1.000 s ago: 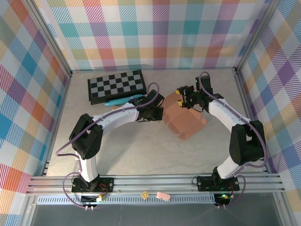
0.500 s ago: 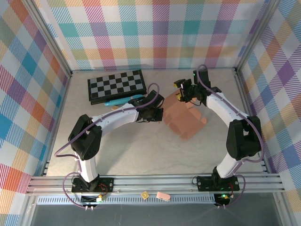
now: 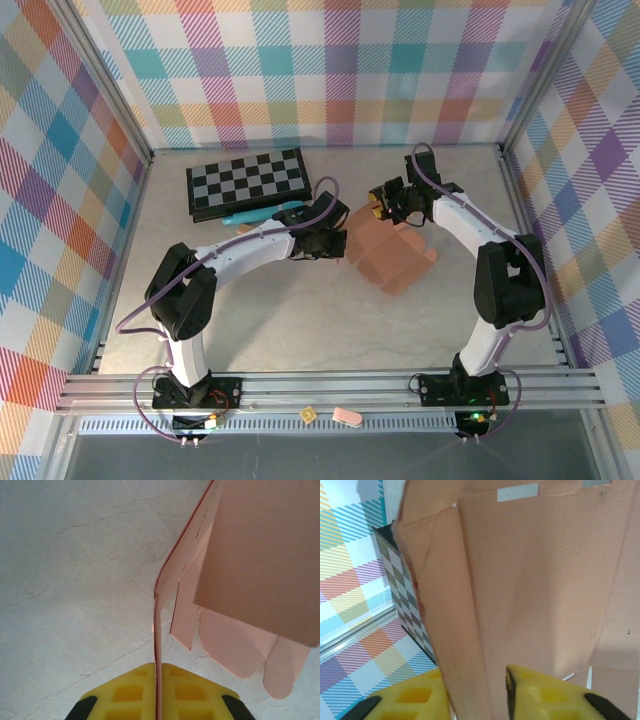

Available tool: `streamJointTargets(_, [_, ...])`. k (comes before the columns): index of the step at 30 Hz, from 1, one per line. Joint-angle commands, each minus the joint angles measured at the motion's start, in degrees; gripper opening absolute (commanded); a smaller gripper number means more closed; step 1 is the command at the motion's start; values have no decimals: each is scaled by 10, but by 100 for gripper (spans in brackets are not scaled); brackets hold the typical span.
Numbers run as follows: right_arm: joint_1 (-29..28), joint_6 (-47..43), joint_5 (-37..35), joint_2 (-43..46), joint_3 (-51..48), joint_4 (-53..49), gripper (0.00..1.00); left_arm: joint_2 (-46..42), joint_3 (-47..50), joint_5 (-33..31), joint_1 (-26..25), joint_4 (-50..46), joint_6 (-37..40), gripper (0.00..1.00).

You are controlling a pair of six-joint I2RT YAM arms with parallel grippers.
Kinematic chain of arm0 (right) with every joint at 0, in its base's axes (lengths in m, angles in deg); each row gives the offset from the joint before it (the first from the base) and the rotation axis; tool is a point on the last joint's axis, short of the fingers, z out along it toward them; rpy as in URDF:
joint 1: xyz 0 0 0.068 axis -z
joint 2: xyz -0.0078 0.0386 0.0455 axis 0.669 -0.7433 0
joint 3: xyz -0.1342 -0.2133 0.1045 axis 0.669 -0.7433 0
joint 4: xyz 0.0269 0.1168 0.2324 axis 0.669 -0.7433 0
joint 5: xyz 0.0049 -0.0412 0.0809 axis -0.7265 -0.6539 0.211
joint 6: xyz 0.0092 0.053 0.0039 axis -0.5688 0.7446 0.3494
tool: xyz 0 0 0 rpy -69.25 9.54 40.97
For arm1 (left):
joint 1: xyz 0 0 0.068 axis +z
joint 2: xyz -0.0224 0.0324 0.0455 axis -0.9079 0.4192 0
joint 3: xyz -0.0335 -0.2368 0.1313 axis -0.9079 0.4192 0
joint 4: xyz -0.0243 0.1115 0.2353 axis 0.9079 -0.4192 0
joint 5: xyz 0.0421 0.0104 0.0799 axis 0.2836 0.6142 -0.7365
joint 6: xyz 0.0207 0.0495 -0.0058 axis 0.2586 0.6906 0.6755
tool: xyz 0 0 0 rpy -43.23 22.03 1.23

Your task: Fold the paper box

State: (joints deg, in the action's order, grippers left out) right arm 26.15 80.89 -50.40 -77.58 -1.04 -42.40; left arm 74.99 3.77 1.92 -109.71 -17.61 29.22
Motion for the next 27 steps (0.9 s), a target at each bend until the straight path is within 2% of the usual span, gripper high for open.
streamJointTargets(1, [-3,-7,3,0,14,-13,26,-18,-4,-12,-6,-16,13,0])
streamJointTargets(9, [-4,6,-1,2,-13,28,15,-21,-2,-13,-5,-15,19,0])
streamJointTargets(13, [-4,16,-10,8,-22,36,1,-26,2,-20,-5,-19,15,0])
streamJointTargets(18, [-4,68,-31,30,-55,61,0,-72,4,-1,4,-11,-29,26])
streamJointTargets(21, [-4,108,-44,38,-61,54,0,-110,29,40,20,10,-76,37])
streamJointTargets(24, [-5,157,-59,47,-67,45,0,-149,87,103,55,59,-148,40])
streamJointTargets(27, [-4,187,-72,52,-56,25,0,-174,155,161,85,118,-216,36])
